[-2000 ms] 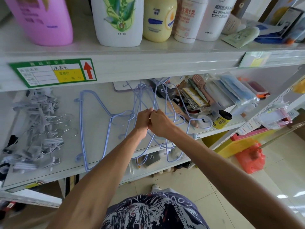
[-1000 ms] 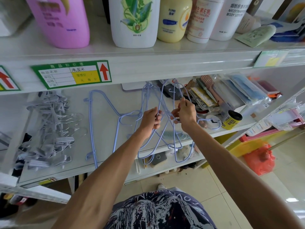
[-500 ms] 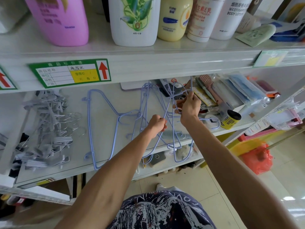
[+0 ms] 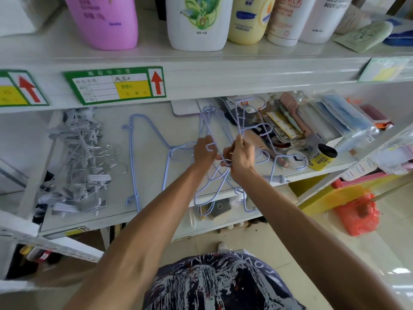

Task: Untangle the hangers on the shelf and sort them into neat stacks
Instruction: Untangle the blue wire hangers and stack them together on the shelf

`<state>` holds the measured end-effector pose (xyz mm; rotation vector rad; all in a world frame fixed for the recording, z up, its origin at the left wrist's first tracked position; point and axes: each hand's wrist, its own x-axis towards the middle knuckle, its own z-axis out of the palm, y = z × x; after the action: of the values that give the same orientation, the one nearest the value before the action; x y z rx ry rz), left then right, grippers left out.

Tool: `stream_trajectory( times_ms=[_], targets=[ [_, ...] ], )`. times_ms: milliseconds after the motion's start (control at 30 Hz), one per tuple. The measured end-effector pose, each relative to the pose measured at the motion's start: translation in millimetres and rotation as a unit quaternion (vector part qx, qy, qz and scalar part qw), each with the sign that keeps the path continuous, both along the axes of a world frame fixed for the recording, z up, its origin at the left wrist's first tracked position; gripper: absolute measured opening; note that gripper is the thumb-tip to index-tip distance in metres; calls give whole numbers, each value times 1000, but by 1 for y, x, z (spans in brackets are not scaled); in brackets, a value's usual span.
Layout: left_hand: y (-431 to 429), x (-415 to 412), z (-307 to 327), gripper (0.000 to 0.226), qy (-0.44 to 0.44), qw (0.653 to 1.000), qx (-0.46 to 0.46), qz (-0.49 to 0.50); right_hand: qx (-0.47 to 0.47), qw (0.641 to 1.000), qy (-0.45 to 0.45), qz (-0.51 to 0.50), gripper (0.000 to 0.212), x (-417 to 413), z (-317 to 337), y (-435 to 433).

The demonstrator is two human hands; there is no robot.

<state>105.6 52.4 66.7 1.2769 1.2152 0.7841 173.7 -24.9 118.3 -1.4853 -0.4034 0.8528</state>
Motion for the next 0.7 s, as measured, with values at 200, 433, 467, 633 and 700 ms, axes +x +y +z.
stream_trajectory(
  times_ms=[200,433,467,633,700],
  targets=[
    [1,-98,13,42,-267,929,-131,219,-37,997,29,55,45,-92,-20,26],
    [-8,-207,13,14,-168,955,-108,219,-83,989,65,107,41,-176,-30,20],
    [-9,-215,8,11,-131,962,-88,223,-84,986,75,121,41,-185,-28,14],
    [-16,-230,-9,20,78,966,-9,246,-89,976,105,168,33,-209,-30,1],
    [-16,-228,-12,21,157,960,10,230,-121,976,60,172,37,-206,-43,-1]
  ],
)
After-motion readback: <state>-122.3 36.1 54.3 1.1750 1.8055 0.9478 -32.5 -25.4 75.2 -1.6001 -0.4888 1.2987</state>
